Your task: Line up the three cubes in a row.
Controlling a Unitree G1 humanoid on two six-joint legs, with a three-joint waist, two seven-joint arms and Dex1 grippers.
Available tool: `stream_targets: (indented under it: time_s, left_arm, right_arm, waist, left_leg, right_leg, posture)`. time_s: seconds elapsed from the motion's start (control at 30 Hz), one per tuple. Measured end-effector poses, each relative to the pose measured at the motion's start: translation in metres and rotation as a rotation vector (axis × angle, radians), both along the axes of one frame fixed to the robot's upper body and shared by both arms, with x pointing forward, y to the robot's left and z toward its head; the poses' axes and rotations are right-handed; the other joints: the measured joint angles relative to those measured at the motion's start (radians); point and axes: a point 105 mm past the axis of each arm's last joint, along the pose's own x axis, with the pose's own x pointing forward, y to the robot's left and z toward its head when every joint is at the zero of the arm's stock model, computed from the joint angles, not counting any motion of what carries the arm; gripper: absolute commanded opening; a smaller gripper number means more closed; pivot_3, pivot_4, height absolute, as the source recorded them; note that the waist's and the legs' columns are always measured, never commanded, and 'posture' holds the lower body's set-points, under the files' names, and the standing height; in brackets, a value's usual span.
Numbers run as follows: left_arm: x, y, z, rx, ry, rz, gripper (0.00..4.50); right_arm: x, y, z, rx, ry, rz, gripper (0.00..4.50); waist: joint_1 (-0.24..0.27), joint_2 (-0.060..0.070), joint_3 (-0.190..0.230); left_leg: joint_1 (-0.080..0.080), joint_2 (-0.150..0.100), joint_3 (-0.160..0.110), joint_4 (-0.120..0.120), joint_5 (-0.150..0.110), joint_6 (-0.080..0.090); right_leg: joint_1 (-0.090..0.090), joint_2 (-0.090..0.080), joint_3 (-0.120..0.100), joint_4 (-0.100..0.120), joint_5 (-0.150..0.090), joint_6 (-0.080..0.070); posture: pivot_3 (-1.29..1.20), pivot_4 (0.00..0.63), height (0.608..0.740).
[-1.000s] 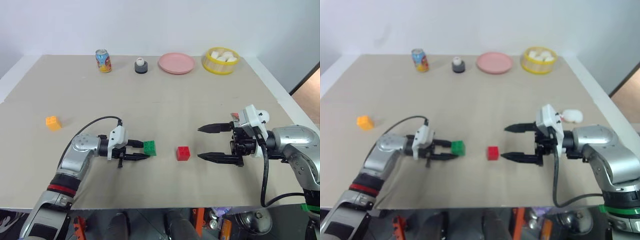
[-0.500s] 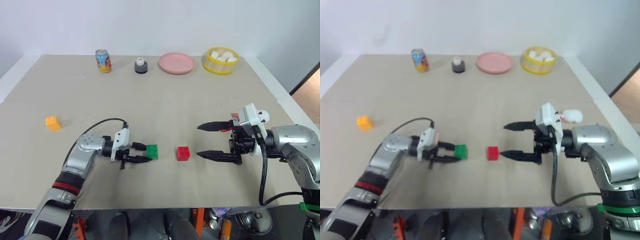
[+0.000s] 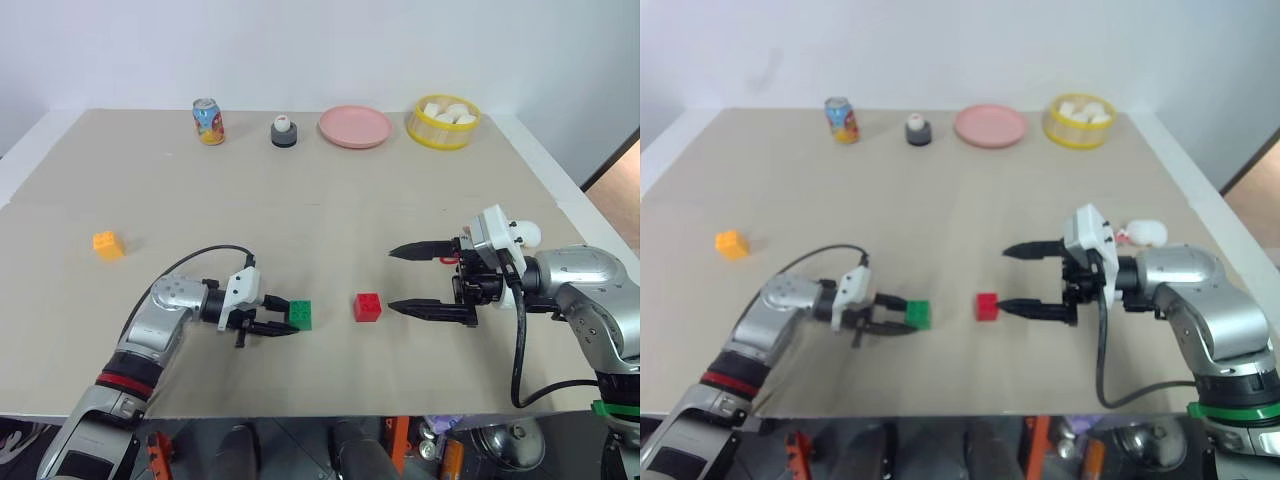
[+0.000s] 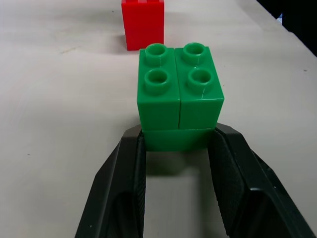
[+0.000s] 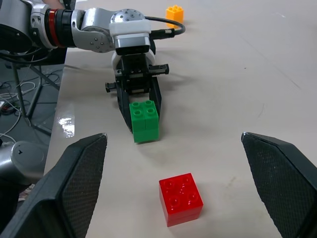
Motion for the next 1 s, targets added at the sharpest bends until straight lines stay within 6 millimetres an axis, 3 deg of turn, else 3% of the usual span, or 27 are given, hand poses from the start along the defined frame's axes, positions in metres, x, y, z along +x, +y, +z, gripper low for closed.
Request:
stream_targets:
  time_s: [0.33,1.0]
  left_arm:
    - [0.014,-0.011,0.002,0.009,-0.040,0.023,1.25]
    - [0.016,-0.016,0.001,0.015,-0.042,-0.009,1.25]
  right_arm:
    - [0.001,0.000,0.000,-0.005,-0.007,-0.008,4.50]
    - [0.005,0.002,-0.002,-0.003,-0.007,-0.022,4.50]
  waist:
    - [0.001,0.000,0.000]
    - [0.001,0.000,0.000]
  left_leg:
    - [0.000,0.000,0.000,0.000,0.000,0.000]
    - [0.000,0.000,0.000,0.001,0.000,0.000]
  right_leg:
    - [0.000,0.000,0.000,0.000,0.001,0.002]
    - [0.001,0.000,0.000,0.000,0.001,0.002]
  posture:
    - [0.00,0.150,0.740]
    - [0.00,0.150,0.740]
